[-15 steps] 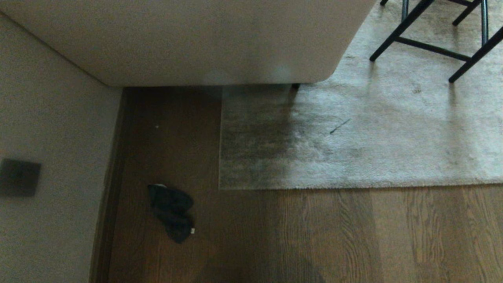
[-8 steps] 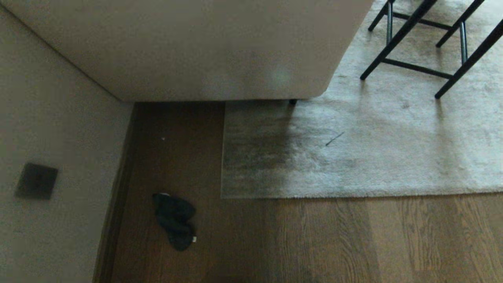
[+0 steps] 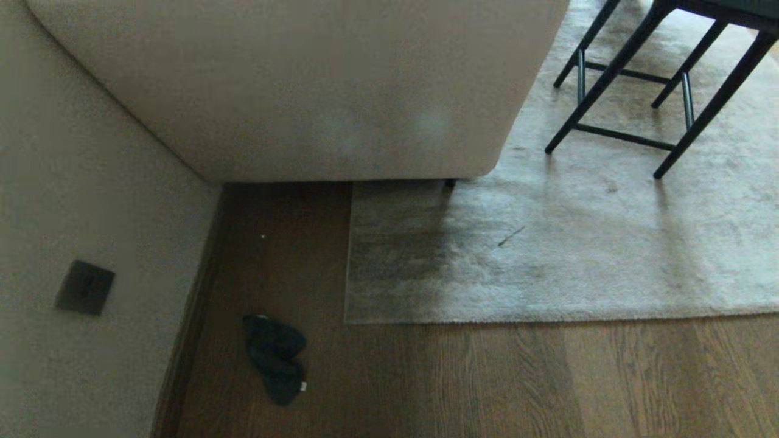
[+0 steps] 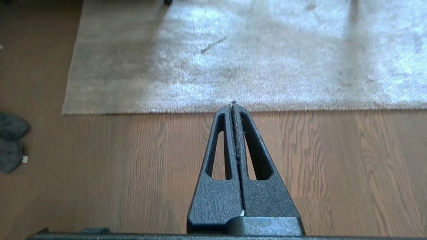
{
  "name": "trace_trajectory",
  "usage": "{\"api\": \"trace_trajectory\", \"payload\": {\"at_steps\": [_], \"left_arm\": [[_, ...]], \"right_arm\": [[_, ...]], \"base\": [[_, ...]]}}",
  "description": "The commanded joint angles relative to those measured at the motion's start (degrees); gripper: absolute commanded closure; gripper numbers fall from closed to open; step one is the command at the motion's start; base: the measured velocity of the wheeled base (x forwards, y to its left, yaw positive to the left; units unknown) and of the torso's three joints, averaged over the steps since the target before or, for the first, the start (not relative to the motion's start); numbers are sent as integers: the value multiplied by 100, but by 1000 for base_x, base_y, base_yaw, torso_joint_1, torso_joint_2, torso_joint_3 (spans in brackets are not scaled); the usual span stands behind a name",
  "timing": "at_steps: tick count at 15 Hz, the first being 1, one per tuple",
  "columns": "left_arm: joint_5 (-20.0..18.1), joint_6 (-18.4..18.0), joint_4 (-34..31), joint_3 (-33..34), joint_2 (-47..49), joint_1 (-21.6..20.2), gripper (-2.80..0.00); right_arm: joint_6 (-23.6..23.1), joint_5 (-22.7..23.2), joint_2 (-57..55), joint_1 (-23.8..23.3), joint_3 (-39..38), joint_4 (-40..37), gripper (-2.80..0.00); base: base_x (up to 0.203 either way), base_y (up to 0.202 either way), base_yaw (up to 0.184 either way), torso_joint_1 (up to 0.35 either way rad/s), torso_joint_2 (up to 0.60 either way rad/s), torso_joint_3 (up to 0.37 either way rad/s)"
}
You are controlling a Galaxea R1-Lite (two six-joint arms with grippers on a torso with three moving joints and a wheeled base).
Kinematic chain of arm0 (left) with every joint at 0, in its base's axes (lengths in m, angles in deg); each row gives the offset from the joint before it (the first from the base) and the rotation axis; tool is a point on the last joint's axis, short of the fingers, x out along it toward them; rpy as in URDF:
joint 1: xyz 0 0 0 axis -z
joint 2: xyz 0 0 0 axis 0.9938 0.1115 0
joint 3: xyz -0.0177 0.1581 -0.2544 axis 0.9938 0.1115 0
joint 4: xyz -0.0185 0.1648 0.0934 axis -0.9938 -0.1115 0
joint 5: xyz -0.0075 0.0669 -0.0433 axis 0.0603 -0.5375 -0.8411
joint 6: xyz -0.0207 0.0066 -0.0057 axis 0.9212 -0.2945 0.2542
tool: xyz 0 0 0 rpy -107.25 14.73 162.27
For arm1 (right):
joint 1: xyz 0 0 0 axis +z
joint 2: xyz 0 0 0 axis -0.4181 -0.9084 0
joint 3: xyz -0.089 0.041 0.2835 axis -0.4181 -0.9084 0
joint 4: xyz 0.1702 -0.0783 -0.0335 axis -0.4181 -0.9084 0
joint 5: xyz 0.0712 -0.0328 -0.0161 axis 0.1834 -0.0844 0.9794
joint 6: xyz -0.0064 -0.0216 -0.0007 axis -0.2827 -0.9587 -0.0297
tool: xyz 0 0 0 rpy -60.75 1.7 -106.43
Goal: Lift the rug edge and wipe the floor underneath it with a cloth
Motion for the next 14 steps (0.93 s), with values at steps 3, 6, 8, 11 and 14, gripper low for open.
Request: {"api": "trace_trajectory", "payload": {"at_steps": [3,6,8,11,14], "left_arm": [[1,4,1,1,0,0,0],[1,4,1,1,0,0,0],[1,4,1,1,0,0,0],[6,4,1,1,0,0,0],[9,4,1,1,0,0,0]], "right_arm": [[0,0,-9,1,0,4,0],[0,0,-9,-6,0,4,0],[0,0,-9,2,0,4,0],[0,0,-9,-4,0,4,0],[0,0,-8,2,0,4,0]], "base": [[0,0,0,1,0,206],[0,0,0,2,4,205],[0,0,0,0,5,196],[0,0,0,5,1,204],[0,0,0,2,3,204]]}}
